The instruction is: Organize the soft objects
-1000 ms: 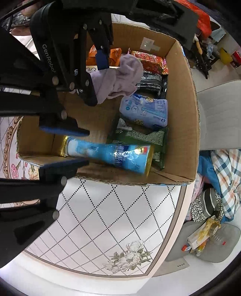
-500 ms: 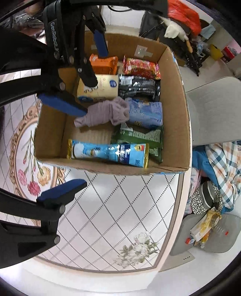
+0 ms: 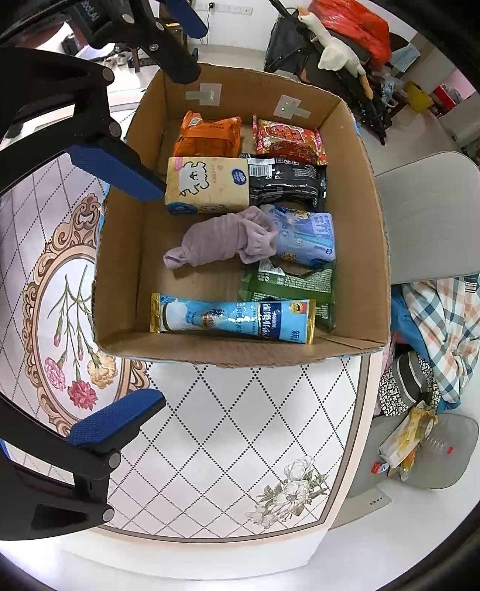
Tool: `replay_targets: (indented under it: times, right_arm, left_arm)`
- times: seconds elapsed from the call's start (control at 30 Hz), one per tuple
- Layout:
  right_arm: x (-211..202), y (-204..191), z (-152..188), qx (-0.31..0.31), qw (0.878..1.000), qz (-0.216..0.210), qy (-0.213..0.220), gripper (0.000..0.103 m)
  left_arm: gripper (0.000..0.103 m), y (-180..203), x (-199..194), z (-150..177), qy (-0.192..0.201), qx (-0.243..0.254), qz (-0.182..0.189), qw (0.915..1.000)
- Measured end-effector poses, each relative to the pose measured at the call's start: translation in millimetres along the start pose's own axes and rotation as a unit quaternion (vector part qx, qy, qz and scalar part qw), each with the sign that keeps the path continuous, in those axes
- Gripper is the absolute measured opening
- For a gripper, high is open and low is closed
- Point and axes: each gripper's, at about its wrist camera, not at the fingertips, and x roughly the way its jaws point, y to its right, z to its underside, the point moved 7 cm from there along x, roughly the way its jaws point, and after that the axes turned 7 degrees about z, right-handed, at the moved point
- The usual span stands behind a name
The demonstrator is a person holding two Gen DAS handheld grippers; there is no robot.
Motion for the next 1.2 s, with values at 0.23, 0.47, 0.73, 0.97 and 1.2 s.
replay_targets:
  times: [0.23, 0.47, 0.73, 0.97, 1.2]
  right_arm:
    - [-17.6, 2.1, 9.3, 0.003, 1.000, -0.001, 0.011, 0.103]
    - [-83.2, 19.9, 29.1, 0.021, 0.998, -0.010, 0.063, 0.103]
    - [-197.5, 48.4, 64.8, 0.040, 0.989, -0.019, 0.143, 0.103]
    - [-269.8, 56.5, 92.7, 0.033, 0.981, -0.017, 0.191, 0.103]
    - [-309.7, 64.1, 110.6, 0.027, 0.976, -0.009, 0.216, 0.103]
  left_arm:
    - [0.103, 4.1, -23.2, 5.8, 0.015, 0.000, -0.009, 0.9998]
    - [0.103, 30.2, -102.9, 24.2, 0.070, 0.022, -0.006, 0.9973]
    - [0.103, 55.9, -195.7, 43.2, 0.126, 0.042, -0.003, 0.9912]
    - [0.103, 62.9, -242.0, 57.7, 0.148, 0.030, 0.009, 0.9885]
    - [0.103, 72.0, -277.1, 65.8, 0.175, 0.038, 0.003, 0.9838]
